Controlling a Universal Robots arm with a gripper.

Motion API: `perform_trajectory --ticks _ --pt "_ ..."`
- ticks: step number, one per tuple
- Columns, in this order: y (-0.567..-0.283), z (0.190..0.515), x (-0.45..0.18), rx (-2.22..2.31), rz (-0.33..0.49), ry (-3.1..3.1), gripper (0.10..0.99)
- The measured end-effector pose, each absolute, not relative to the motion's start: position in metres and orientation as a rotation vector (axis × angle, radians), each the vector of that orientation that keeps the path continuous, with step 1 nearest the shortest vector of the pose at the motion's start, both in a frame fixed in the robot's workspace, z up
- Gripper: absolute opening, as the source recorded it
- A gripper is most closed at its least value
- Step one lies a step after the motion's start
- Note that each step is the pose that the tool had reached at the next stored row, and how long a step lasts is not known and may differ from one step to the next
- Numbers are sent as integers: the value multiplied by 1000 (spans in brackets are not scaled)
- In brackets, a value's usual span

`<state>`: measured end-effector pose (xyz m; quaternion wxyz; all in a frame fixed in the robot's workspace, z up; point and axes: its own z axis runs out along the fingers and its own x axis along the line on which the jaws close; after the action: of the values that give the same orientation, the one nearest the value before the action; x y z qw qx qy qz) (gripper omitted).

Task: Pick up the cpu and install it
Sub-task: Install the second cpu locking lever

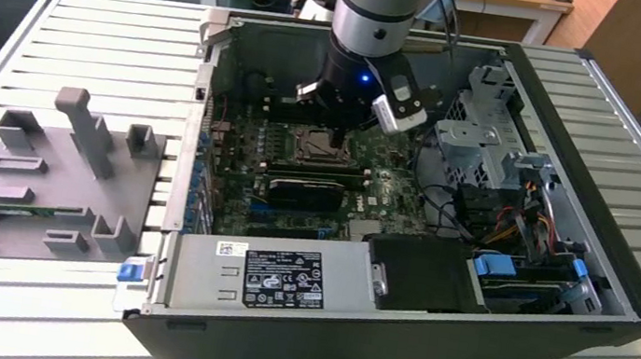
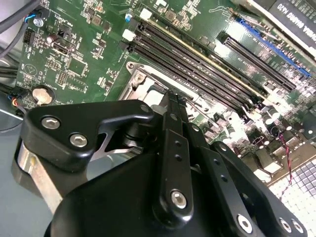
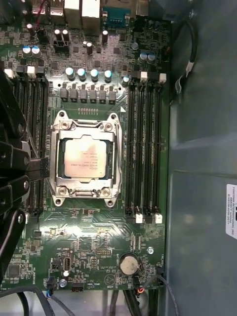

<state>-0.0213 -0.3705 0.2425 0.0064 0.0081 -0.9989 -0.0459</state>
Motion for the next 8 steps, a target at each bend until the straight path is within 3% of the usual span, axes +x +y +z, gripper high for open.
perform_trajectory --ticks 8 --pt "-376 242 -25 25 -144 -3125 106"
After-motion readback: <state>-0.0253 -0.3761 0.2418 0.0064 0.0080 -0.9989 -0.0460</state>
